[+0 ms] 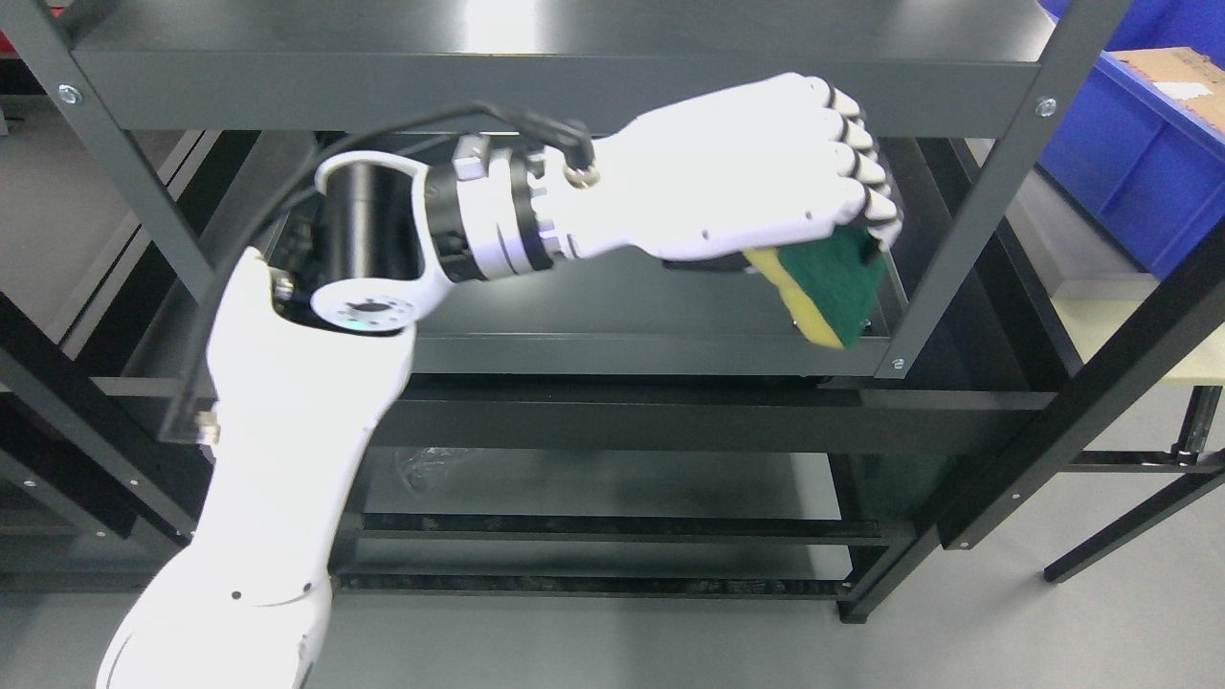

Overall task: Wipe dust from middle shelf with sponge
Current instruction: 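Reach the sponge into the middle shelf and press it down, then wipe the sponge across the shelf toward the left arm's side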

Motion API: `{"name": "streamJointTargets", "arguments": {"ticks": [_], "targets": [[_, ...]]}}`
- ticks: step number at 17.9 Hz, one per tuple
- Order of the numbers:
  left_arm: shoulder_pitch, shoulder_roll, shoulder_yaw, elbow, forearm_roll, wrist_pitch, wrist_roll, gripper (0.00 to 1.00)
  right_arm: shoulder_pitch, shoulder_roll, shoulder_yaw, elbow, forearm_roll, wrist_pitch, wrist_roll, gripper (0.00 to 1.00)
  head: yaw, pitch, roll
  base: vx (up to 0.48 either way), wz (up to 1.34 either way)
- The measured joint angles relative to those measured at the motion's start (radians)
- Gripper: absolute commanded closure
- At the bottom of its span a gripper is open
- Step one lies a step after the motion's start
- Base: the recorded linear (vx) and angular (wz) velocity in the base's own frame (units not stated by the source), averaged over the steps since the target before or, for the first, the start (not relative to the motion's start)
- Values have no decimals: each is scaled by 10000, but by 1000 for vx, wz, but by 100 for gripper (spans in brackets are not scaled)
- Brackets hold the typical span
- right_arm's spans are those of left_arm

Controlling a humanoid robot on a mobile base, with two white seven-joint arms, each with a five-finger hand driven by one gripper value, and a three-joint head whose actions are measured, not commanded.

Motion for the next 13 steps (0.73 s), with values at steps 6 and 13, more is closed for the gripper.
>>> {"name": "streamJointTargets", "arguments": {"ticks": [6,13], "targets": [[773,1674,1373,-194,1657,-17,-118,100,0,0,0,0,0,-1,17,0,0,0,0,0,0],[3317,4695,4316,613,4276,16,-118,100,1,0,0,0,0,-62,24,0,0,0,0,0,0]]}}
